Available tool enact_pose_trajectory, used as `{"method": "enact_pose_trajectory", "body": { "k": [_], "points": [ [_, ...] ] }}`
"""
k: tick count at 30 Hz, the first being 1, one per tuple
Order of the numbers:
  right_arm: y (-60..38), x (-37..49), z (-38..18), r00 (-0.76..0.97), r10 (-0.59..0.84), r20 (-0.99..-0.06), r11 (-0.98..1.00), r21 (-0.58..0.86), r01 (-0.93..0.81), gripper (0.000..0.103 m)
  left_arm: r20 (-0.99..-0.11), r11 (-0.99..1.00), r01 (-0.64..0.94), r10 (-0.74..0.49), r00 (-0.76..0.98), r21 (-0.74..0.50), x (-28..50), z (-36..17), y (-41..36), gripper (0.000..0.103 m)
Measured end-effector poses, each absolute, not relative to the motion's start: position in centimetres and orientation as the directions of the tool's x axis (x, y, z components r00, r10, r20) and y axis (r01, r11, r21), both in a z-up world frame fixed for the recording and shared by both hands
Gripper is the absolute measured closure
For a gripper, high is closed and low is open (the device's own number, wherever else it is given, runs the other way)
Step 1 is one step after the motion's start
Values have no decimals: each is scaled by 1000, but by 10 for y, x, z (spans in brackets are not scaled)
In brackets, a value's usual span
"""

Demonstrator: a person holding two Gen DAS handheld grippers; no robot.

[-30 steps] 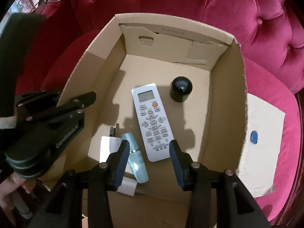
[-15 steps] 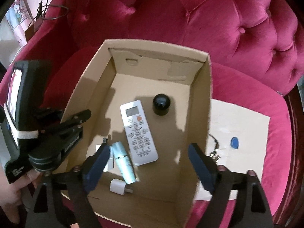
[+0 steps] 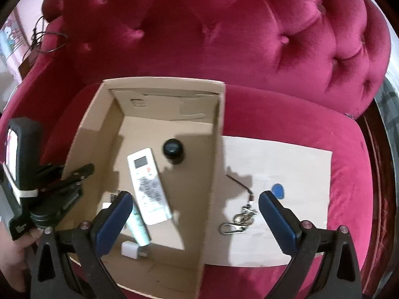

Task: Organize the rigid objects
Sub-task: 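Withdraw the right gripper from the box to the blue key fob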

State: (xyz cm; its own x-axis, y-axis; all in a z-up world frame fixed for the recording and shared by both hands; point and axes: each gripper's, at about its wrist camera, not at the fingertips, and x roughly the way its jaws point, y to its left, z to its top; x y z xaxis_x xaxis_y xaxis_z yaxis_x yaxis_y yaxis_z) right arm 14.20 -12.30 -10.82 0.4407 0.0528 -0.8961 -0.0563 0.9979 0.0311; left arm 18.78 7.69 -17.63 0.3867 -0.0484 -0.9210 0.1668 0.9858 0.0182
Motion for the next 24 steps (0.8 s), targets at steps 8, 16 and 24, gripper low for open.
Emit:
{"method": "enact_pose_trajectory", "body": {
  "k": [8,16,24],
  "points": [
    [-163,143,-112,438,17,-899,1000,26,14,0,-921,986,167,-48,387,18,188,-176,77,87],
    [-197,145,-129,424,-16,-905,995,27,95,0,-921,986,167,-48,387,19,188,-176,77,87],
    [-236,152,-159,373,-25,-927,983,45,176,0,-921,986,168,-48,387,19,188,-176,77,87]
  ]
}}
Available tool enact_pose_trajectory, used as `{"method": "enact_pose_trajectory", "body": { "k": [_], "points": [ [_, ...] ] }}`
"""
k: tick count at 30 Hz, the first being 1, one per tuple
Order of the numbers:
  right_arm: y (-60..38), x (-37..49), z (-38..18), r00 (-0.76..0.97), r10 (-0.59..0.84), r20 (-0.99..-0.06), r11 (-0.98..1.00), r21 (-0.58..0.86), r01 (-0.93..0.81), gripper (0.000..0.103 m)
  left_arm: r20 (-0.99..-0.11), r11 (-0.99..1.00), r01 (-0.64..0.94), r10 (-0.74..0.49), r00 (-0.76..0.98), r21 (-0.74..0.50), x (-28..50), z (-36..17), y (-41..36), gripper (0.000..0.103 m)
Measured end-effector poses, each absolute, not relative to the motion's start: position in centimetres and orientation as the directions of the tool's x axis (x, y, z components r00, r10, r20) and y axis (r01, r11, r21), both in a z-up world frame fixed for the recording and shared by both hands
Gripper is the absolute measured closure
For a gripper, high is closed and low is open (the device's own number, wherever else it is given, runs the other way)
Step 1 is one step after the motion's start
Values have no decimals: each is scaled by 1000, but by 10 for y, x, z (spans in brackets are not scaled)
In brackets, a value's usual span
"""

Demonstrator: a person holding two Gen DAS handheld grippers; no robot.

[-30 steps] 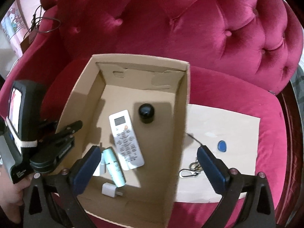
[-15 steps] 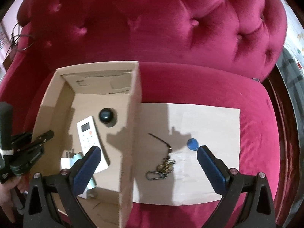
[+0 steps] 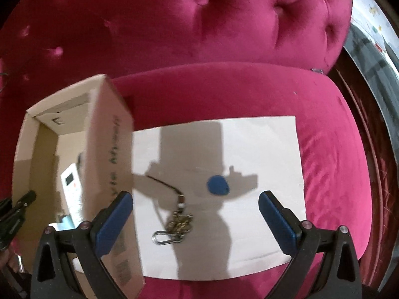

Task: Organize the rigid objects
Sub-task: 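Withdraw the right gripper from the box to the blue key fob, then grasp the blue teardrop key fob with the right gripper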

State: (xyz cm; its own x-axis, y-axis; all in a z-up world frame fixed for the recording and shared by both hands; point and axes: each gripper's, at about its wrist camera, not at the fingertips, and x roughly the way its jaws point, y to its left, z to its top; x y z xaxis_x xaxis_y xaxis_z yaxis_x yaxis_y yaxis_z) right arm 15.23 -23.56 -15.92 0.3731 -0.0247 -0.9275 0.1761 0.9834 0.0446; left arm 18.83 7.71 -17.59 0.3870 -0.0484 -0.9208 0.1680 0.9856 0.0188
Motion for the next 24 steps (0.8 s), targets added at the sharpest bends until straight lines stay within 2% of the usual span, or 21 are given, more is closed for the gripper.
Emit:
{"method": "enact_pose_trajectory", "body": {
  "k": [24],
  "points": [
    [-283,185,-247,233,-27,-972,971,30,235,0,-921,985,171,-44,387,25,189,-176,74,87]
  ]
}}
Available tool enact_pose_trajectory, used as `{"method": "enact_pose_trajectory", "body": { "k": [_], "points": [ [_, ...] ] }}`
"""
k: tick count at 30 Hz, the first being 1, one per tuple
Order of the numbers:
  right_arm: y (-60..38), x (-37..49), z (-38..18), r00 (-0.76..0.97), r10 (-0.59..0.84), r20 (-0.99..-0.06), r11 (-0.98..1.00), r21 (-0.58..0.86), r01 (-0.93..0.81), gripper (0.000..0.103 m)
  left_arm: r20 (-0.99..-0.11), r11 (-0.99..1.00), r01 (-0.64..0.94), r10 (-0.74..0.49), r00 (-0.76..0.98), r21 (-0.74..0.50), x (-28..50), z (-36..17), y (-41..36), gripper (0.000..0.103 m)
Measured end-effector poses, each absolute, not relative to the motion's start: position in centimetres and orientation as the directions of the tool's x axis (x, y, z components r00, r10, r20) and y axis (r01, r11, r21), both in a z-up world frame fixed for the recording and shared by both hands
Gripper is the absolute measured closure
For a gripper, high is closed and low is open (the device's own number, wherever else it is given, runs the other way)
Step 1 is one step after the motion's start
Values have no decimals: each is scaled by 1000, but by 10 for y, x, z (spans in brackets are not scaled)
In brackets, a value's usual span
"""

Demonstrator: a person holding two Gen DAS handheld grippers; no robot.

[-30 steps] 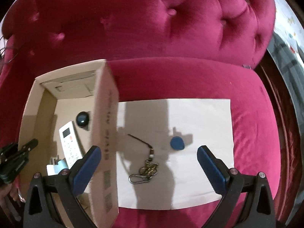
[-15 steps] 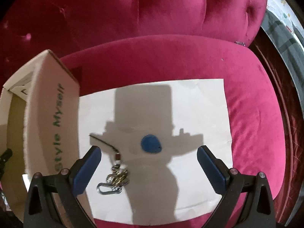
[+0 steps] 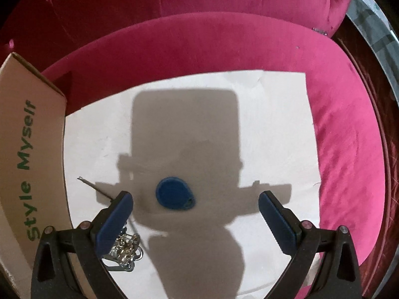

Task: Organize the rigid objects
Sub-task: 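Grasp the blue teardrop key fob with the right gripper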

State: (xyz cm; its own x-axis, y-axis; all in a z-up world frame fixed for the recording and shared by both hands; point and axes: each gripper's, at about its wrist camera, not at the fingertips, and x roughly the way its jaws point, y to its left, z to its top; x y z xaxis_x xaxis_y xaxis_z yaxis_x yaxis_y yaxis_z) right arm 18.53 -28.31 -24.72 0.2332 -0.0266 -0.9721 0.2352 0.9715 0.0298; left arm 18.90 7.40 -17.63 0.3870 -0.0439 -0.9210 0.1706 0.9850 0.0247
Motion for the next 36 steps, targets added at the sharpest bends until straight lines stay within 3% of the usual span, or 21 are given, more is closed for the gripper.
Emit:
{"method": "enact_pose_trajectory", "body": {
  "k": [15,18,21,23,26,36],
  "points": [
    [-285,187,-261,206,-23,-978,973,25,230,3,-921,985,169,-40,386,28,188,-178,73,87],
    [-281,188,-256,204,-18,-979,970,32,243,13,-921,985,172,-35,387,34,189,-178,71,87],
    [-274,186,-249,214,-13,-977,974,36,223,28,-921,985,171,-36,387,33,189,-179,71,87],
    [-270,186,-245,225,1,-974,976,51,214,51,-922,985,171,-36,387,33,189,-179,71,87],
    [-267,187,-241,232,39,-972,972,91,215,72,-922,985,171,-36,386,33,189,-179,71,87],
    [-262,189,-237,229,22,-973,975,72,212,72,-921,985,172,-35,387,34,189,-179,71,87]
  ]
}}
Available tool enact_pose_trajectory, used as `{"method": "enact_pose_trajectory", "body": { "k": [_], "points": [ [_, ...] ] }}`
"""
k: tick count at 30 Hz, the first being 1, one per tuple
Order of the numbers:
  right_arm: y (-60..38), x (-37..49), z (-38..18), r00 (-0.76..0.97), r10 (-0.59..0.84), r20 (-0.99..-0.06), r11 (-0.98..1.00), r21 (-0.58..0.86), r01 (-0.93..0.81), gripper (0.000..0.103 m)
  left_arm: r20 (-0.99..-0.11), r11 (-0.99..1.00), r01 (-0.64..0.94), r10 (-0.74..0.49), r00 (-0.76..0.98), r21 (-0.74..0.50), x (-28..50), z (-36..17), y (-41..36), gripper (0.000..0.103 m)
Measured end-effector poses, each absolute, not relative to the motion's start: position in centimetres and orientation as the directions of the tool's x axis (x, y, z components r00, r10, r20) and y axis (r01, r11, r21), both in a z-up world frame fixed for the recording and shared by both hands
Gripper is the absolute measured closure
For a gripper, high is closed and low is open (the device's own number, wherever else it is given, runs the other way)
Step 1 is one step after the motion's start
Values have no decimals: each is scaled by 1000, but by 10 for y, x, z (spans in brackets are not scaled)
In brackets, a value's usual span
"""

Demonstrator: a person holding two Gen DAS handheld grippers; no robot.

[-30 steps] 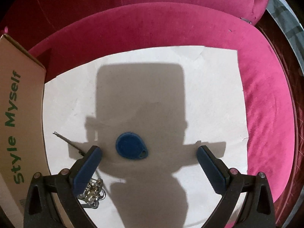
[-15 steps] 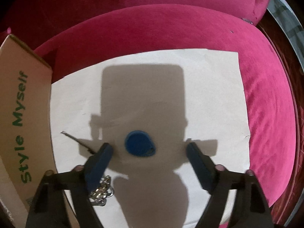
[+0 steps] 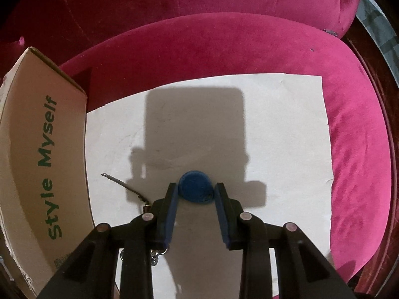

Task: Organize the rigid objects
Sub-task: 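Grasp the blue teardrop key fob with the right gripper, then lift the key fob and carry it into the box with the right gripper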

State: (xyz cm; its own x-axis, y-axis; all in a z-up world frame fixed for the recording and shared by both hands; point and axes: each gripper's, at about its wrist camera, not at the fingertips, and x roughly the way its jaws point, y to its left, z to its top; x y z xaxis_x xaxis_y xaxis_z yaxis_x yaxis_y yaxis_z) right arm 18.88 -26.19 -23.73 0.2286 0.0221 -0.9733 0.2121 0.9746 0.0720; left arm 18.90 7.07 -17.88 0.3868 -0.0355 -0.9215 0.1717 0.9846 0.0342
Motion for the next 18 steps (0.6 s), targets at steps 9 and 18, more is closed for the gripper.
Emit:
{"method": "enact_pose_trajectory", "body": {
  "k": [9,18],
  "points": [
    [-254,189,-224,227,4,-974,975,54,214,72,-921,985,171,-37,387,32,189,-179,73,87],
    [-242,186,-192,250,7,-968,978,58,200,72,-921,984,173,-37,387,33,187,-179,73,87]
  ]
}}
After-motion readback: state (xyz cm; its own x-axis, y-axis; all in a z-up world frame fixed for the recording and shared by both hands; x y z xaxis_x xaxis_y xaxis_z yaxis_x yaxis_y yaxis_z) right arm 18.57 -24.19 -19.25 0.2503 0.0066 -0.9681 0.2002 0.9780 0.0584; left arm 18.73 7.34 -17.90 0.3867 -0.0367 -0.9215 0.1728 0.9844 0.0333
